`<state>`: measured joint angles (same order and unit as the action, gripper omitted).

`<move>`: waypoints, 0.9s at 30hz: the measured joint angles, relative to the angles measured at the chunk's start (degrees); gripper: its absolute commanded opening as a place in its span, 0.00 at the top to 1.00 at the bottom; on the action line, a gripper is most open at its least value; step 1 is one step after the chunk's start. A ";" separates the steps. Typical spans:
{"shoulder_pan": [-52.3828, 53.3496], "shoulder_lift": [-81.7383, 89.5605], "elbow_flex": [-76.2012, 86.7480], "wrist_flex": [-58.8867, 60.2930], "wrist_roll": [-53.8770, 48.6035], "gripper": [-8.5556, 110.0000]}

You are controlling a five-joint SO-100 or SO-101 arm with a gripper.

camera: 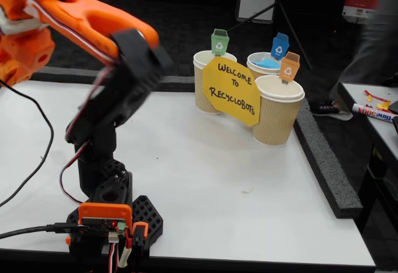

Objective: Sort rubbish by color.

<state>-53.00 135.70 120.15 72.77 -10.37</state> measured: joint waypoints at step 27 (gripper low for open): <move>19.51 47.90 6.68 14.33 0.00 0.93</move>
<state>-33.49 183.60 126.83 87.10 -10.37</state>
